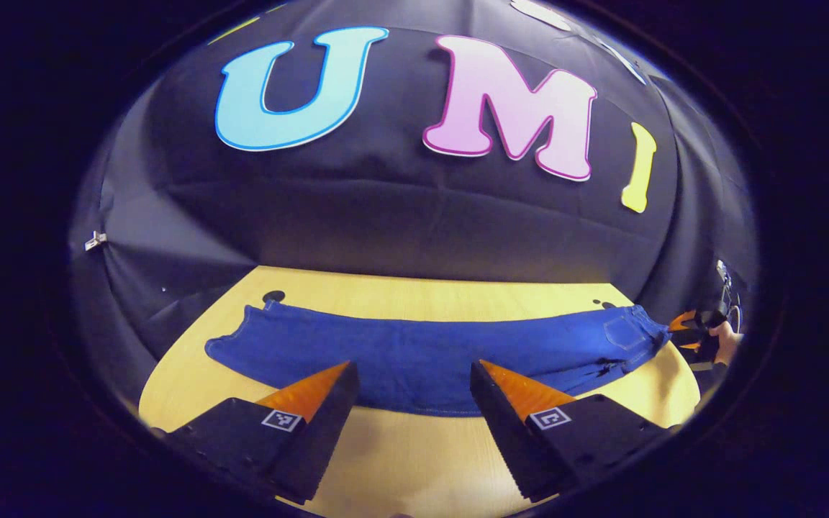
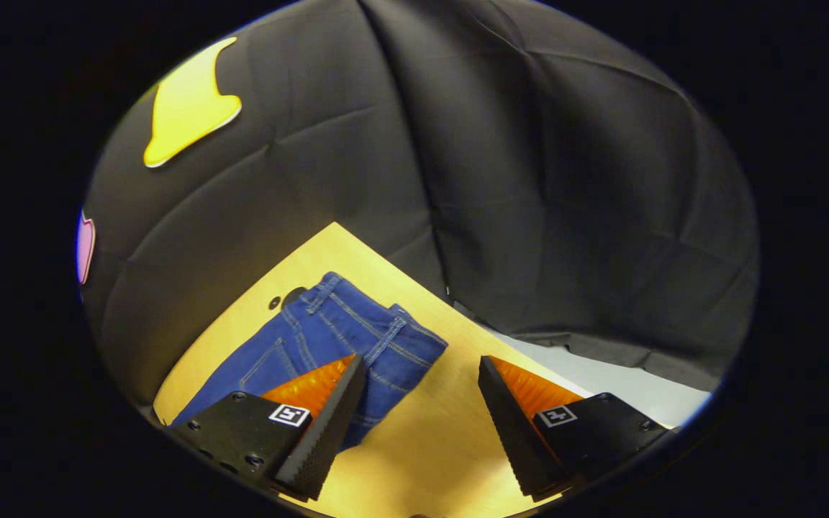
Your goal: Grasp the waist and the cuffs of the jeans and fold them to make the two legs overlap; first hold the waist and fold one-third of the jeans toward the cuffs, then hold the cuffs and fold the remaining one-third in the same direction to finish folding.
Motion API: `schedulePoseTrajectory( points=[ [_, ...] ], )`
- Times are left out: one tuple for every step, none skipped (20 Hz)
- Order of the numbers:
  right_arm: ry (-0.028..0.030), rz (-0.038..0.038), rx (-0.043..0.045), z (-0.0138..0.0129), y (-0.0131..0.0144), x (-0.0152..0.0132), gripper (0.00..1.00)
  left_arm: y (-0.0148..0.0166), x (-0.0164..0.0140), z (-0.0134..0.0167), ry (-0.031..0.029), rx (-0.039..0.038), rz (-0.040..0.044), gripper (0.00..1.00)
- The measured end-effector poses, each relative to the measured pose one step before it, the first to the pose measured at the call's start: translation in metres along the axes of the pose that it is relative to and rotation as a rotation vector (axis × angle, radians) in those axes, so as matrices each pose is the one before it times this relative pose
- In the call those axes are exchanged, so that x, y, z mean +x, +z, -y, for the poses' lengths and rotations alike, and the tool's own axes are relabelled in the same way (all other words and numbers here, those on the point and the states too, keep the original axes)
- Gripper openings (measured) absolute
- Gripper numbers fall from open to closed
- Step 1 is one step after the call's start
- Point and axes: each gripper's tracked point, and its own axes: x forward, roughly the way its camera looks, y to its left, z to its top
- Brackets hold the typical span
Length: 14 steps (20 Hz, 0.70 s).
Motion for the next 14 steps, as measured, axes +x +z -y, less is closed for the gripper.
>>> schedulePoseTrajectory(
  points=[
    [-0.00164, -0.00420, 0.01314, -0.00091, 0.00060, -0.00077, 0.98, -0.00207, 0.00095, 0.00512, -0.01687, 0.01192, -0.01167, 0.99],
    [-0.00791, -0.01124, 0.01177, 0.00264, -0.00147, 0.00235, 0.98, -0.00262, 0.00154, 0.00292, -0.00984, 0.01214, -0.00858, 0.99],
    [-0.00826, 0.00151, 0.01329, 0.00083, -0.00201, 0.00537, 0.98, 0.00009, 0.00102, -0.00008, -0.00147, 0.01052, -0.00422, 0.99],
    [-0.00732, 0.01988, 0.00506, -0.00193, 0.00296, 0.00137, 0.99, 0.00004, 0.00252, -0.00024, -0.00246, 0.00393, -0.00464, 0.99],
    [-0.00485, 0.01521, 0.00082, 0.00018, 0.00135, 0.00187, 0.99, 0.00176, 0.00120, -0.00067, -0.00171, -0.00157, -0.00102, 0.99],
    [-0.00065, -0.00699, 0.01209, 0.00138, -0.00220, -0.00017, 0.98, 0.00183, 0.00180, -0.00104, -0.00220, -0.00355, 0.00270, 0.99],
    [0.00451, 0.00048, 0.02233, -0.00392, 0.00361, 0.00010, 0.98, 0.00179, 0.00042, -0.00167, 0.00134, -0.00448, 0.00149, 0.99],
    [0.00963, -0.01414, 0.03806, -0.00288, 0.00044, -0.00311, 0.97, -0.00019, -0.00095, -0.00021, 0.00101, -0.00255, 0.00114, 0.99],
    [0.03437, -0.00518, 0.04931, -0.00905, 0.00122, -0.00092, 0.97, 0.00125, -0.00104, -0.00188, 0.00052, -0.00003, 0.00115, 0.99],
    [0.02117, -0.02090, 0.04280, -0.00803, -0.00386, -0.00079, 0.96, -0.00159, -0.00050, -0.00105, 0.00136, 0.00108, -0.00349, 0.99],
    [0.00880, 0.01418, 0.01983, -0.00560, -0.00022, 0.00202, 0.96, -0.00142, -0.00092, -0.00053, 0.00085, -0.00052, -0.00593, 0.99],
    [0.00556, 0.02256, -0.00945, -0.00823, -0.00149, 0.01230, 0.97, -0.00264, -0.00051, -0.00069, 0.00087, 0.00002, -0.00702, 0.99],
    [-0.01623, 0.00112, -0.03808, 0.00174, -0.00324, 0.00528, 0.85, -0.00264, 0.00042, -0.00042, 0.00107, 0.00098, -0.00649, 0.99],
    [-0.01787, 0.00567, -0.03983, 0.00280, -0.00439, 0.00537, 0.77, -0.00214, -0.00172, 0.00090, 0.00263, 0.00417, -0.00564, 0.99]
  ],
)
